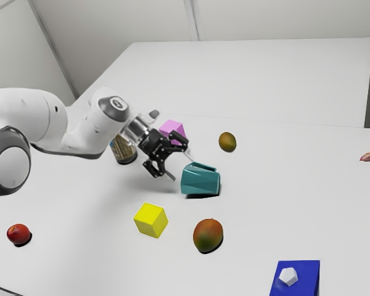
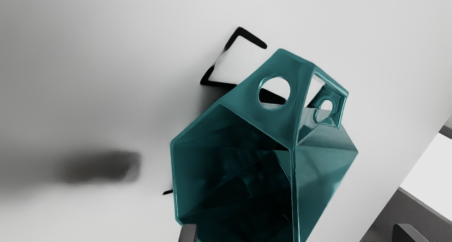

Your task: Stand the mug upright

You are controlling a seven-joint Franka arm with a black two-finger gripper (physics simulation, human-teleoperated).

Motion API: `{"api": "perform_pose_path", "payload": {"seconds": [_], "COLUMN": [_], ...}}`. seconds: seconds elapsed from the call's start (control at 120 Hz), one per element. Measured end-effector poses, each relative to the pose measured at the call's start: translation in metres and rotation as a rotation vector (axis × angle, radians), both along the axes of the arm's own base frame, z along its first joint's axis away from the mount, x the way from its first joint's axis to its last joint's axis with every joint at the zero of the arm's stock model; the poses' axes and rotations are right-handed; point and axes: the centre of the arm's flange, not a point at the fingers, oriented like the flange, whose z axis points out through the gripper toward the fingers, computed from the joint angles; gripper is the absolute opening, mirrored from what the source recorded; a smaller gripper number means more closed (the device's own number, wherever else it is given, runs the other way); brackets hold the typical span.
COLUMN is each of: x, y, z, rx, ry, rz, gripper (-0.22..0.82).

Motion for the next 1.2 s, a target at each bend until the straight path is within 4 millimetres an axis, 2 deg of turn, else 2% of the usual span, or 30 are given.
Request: {"api": "perform_pose_path", "payload": {"seconds": [0.267,0.508,0.558,0.692,0.758,0.842,0.967,1.2], "x": [0.004,0.007,0.008,0.009,0.009,0.012,0.022,0.026], "y": [-0.008,-0.024,-0.025,-0.027,-0.027,-0.029,-0.031,-0.036], "z": [-0.011,-0.014,-0.012,-0.012,-0.011,-0.007,0.010,0.019], "rx": [-0.026,-0.029,-0.023,-0.014,-0.011,-0.007,0.011,0.039], "ry": [-0.003,-0.019,-0.026,-0.033,-0.034,-0.043,-0.082,-0.093], "rz": [0.038,0.037,0.036,0.036,0.037,0.036,0.024,0.008], "gripper": [0.60,0.60,0.52,0.20,0.08,0.00,-0.10,-0.16]}}
